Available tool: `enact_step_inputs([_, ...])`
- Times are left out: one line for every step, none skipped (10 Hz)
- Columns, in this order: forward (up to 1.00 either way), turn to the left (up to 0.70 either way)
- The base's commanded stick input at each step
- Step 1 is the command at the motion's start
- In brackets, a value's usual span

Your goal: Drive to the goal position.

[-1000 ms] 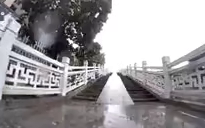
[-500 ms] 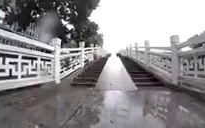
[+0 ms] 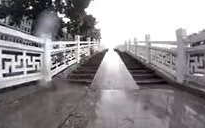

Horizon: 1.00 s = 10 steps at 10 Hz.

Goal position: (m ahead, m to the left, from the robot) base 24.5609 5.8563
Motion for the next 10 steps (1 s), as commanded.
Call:
enact_step_inputs([0.6,0.0])
enact_step_inputs([0.6,0.0])
enact_step_inputs([0.6,0.0])
enact_step_inputs([0.6,0.0])
enact_step_inputs([0.6,0.0])
enact_step_inputs([0.6,0.0])
enact_step_inputs([0.6,0.0])
enact_step_inputs([0.6,0.0])
enact_step_inputs([0.6,0.0])
enact_step_inputs([0.6,0.0])
